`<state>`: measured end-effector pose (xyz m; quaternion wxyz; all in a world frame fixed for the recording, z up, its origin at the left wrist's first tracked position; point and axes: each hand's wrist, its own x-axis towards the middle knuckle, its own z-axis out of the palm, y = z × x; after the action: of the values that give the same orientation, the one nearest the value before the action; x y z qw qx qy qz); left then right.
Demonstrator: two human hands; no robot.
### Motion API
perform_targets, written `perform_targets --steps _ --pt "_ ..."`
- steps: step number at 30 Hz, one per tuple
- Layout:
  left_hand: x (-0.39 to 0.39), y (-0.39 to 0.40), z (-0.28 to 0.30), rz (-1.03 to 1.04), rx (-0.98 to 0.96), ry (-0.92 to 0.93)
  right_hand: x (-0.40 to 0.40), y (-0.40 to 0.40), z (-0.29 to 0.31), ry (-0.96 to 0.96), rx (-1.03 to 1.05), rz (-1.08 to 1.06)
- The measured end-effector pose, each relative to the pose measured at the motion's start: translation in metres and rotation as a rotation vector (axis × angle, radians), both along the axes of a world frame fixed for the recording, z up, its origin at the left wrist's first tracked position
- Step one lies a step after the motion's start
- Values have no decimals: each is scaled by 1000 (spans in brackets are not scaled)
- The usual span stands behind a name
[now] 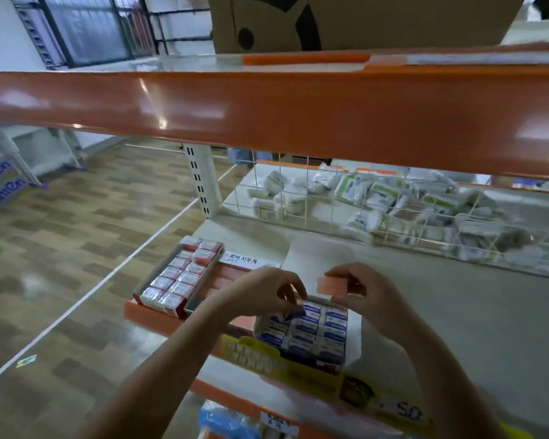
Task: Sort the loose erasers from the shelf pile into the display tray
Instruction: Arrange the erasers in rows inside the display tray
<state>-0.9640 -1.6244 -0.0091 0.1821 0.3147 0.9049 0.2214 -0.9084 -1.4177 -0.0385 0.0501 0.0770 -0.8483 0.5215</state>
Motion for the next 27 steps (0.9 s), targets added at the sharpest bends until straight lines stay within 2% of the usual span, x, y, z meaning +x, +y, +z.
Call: perform_targets --steps 5,10,13,16,20,27 --pt "-18 -4 0 -230 -192 45 -4 -18 1 17 20 -87" --pt "-27 -12 -3 -388 -240 34 -2 -45 1 16 -9 -206" --pt "-32 -15 -7 -462 -218 42 1 -58 1 -7 2 -274" --pt "-33 -19 -11 -547 -214 159 6 -69 0 5 42 -348" --pt "-29 -28 -14 -587 -147 228 11 -86 -3 18 70 -424" --pt "-26 -87 -1 -465 111 301 -1 -115 6 24 62 -471"
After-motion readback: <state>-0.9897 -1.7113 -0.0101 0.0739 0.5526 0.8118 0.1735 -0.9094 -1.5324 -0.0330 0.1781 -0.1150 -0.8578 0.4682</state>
